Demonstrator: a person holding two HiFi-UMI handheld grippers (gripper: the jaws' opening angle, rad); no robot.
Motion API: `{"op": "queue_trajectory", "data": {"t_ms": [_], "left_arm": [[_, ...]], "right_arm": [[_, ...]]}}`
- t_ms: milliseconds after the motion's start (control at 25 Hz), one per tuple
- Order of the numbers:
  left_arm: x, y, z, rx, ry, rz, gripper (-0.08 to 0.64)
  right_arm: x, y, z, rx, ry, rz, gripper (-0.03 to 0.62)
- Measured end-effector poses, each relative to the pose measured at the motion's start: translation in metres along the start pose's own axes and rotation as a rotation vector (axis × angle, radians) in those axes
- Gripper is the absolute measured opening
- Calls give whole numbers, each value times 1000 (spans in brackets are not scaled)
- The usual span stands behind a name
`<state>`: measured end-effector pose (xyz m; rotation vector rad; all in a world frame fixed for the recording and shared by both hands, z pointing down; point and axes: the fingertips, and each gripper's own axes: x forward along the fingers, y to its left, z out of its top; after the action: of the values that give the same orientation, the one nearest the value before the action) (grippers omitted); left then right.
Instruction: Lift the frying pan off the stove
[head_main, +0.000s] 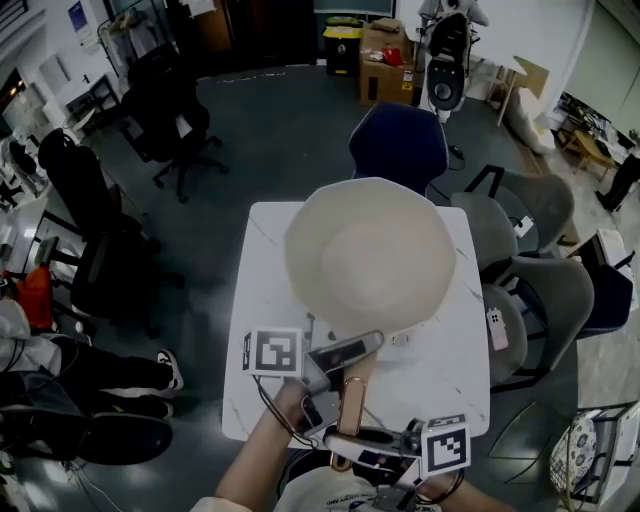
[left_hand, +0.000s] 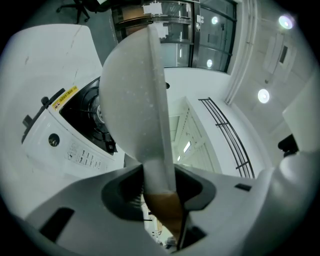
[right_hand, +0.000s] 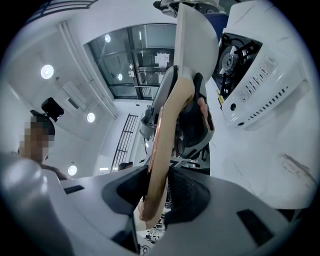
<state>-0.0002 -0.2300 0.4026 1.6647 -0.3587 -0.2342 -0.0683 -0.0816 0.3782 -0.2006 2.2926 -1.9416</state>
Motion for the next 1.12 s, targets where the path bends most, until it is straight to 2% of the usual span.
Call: {"op": "queue_trajectory", "data": {"t_ms": [1120], "left_arm": [[4, -11, -10, 18, 28, 8, 164]], "right_arm": [[-7, 14, -4, -28, -4, -2, 123]]}}
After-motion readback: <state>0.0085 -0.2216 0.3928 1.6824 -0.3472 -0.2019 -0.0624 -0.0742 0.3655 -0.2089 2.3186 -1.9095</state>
